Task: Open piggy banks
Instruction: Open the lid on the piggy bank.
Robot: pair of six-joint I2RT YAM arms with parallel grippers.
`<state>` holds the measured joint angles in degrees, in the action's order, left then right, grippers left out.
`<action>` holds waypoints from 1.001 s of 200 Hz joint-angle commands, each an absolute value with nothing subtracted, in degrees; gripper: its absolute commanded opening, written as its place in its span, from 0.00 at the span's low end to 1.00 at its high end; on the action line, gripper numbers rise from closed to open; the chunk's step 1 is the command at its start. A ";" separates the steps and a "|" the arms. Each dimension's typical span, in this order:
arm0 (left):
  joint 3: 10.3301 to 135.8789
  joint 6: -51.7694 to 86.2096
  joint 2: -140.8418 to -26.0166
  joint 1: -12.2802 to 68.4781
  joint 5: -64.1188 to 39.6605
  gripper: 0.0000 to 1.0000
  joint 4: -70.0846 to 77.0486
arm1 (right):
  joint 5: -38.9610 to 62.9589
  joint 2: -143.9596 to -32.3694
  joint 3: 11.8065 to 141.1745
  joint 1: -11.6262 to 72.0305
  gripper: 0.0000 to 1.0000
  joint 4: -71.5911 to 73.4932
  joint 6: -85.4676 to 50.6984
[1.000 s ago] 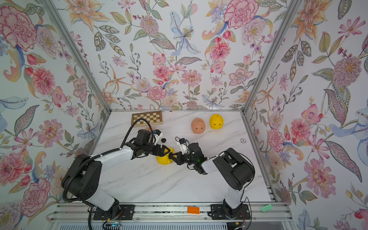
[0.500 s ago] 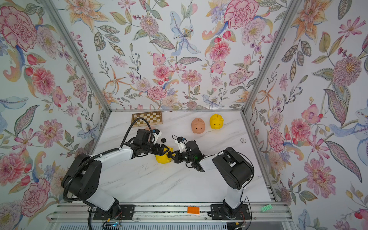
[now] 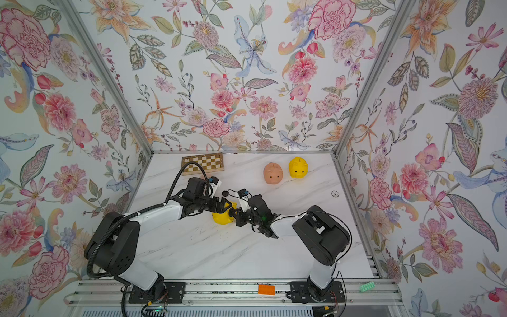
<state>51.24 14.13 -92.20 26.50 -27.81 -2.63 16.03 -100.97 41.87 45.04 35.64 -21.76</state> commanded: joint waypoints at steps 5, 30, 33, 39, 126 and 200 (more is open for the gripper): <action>48.63 14.57 -95.54 28.65 -33.21 0.89 -9.61 | 14.40 -101.95 40.96 47.93 0.00 37.70 -14.27; 48.43 14.63 -95.71 28.62 -33.40 0.88 -9.46 | 14.92 -102.06 39.24 47.91 0.00 41.29 -7.88; 48.43 14.60 -95.70 28.64 -33.40 0.89 -9.51 | 14.93 -101.98 38.94 48.02 0.00 41.91 -7.06; 48.43 14.53 -95.64 28.59 -33.40 0.89 -9.63 | 15.44 -101.91 38.34 47.94 0.00 43.06 -5.67; 48.17 14.15 -95.79 28.59 -35.46 0.84 -9.72 | 18.85 -102.80 36.92 48.15 0.00 42.83 9.17; 48.19 13.98 -96.18 28.65 -36.56 0.84 -9.75 | 8.41 -100.33 35.77 51.55 0.00 40.97 18.92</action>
